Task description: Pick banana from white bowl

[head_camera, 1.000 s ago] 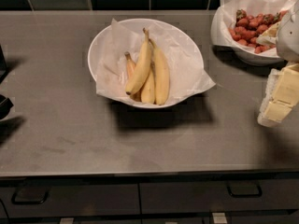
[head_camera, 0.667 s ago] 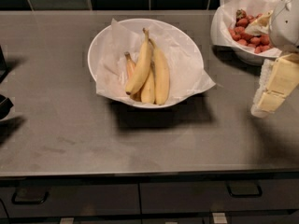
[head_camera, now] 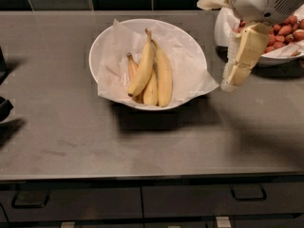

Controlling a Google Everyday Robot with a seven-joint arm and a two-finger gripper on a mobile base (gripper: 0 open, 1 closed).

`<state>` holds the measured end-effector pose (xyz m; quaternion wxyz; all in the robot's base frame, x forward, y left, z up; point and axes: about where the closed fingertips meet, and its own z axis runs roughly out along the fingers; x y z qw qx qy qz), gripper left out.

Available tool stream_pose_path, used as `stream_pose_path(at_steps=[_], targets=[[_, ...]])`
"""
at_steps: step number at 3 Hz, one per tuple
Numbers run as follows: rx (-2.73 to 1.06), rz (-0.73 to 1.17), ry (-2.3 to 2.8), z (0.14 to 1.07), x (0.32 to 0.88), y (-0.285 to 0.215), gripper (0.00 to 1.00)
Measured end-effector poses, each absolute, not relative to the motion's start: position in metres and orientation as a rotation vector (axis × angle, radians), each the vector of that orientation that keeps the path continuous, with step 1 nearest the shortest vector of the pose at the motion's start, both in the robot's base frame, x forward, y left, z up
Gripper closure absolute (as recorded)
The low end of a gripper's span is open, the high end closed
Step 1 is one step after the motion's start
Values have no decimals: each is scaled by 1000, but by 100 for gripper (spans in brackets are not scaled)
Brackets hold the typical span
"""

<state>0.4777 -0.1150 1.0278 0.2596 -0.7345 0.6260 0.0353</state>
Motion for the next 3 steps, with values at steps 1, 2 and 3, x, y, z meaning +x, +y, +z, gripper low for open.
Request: stream_pose_path(at_steps=[1,2,3], targets=[[-1976,81,1715,1028,475,-122,0],[-2040,125,1605,1017,488,-105,0],[-2151,164,1412,1007,515,-79,0]])
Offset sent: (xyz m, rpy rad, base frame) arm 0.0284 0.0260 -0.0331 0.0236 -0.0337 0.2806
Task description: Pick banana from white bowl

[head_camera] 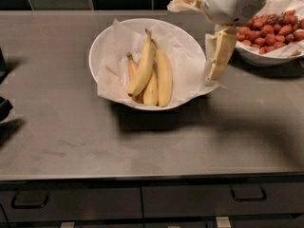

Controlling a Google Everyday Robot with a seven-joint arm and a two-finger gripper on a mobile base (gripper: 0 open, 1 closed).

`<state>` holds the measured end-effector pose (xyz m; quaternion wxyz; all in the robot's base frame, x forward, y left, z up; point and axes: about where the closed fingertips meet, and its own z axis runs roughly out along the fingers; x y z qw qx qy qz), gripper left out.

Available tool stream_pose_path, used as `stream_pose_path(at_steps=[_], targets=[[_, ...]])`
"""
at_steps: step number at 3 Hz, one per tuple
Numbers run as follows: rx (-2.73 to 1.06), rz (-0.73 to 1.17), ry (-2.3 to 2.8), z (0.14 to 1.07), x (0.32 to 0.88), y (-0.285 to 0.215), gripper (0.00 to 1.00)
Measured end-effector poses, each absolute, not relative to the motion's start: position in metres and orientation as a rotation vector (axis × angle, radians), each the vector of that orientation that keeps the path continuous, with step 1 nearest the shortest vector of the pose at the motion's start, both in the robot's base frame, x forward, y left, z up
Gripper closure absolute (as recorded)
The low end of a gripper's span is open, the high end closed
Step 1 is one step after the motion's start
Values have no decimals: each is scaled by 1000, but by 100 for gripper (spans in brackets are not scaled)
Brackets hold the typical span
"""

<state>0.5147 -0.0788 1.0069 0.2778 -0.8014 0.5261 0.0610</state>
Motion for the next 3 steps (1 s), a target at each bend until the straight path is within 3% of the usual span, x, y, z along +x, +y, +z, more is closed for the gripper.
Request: stream_pose_path(at_steps=[2,3], targets=[[-2195,151,1349,996,532,-57,0],[-2156,237,1396,974,551,-54,0]])
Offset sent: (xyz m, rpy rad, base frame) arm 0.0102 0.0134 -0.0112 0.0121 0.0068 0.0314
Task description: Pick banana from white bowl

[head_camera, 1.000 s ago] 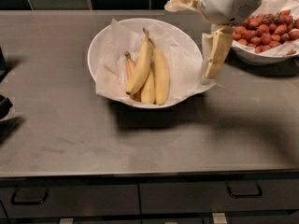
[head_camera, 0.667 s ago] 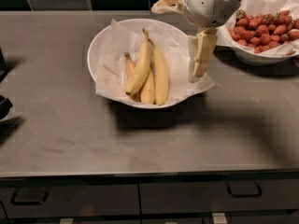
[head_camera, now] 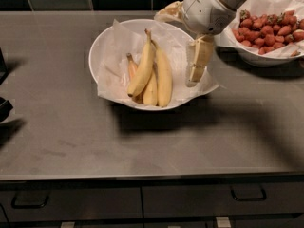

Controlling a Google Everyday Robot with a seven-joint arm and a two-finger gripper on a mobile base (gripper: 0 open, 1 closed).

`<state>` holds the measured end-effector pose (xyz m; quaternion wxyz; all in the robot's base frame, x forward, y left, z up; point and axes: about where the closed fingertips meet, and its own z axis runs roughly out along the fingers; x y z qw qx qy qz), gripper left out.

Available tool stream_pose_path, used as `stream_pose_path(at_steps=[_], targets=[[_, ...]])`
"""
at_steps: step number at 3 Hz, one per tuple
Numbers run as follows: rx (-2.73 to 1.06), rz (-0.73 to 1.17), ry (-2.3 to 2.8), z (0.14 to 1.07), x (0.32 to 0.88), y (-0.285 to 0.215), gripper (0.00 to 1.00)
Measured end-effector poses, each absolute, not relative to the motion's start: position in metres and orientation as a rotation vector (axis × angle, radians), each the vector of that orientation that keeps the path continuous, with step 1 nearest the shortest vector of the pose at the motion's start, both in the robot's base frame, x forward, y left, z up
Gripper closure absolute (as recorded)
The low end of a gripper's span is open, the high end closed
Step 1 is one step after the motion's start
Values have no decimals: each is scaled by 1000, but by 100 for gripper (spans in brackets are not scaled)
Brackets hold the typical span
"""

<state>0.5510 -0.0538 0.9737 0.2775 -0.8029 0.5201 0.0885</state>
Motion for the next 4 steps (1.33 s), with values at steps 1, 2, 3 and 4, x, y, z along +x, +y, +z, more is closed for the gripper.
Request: stream_pose_path(at_steps=[1,2,3,4], targets=[[-2155,305,1385,955,578,-47,0],[-2153,338,1347,948,602,-36,0],[-2155,365,1301,948,616,-19,0],[-2185,420,1261,968,590,5,0]])
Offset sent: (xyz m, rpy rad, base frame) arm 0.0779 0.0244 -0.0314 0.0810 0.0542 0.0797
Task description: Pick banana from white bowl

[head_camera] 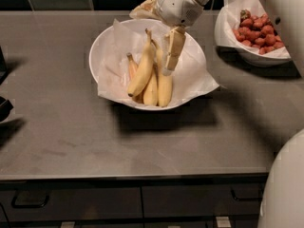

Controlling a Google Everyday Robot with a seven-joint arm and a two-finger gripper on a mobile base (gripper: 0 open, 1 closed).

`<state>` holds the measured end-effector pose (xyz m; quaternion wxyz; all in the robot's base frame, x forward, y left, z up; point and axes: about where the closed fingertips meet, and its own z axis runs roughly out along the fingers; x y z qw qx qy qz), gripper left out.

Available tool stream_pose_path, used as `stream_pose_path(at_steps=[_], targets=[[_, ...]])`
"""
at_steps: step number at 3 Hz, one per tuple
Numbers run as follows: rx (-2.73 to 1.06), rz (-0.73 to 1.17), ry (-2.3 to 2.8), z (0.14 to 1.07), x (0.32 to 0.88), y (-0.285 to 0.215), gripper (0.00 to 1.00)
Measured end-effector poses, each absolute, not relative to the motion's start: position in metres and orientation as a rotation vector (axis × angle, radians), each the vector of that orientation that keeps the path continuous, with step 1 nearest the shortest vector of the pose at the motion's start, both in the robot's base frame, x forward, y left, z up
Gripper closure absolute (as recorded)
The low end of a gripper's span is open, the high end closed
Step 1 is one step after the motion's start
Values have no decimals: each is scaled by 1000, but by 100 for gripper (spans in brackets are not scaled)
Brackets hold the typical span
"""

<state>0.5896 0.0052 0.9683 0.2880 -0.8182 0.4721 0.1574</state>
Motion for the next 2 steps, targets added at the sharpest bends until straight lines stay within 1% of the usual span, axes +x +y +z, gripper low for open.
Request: stream_pose_path(at_steps=[2], targets=[[-2160,428,1286,955,597,7,0]])
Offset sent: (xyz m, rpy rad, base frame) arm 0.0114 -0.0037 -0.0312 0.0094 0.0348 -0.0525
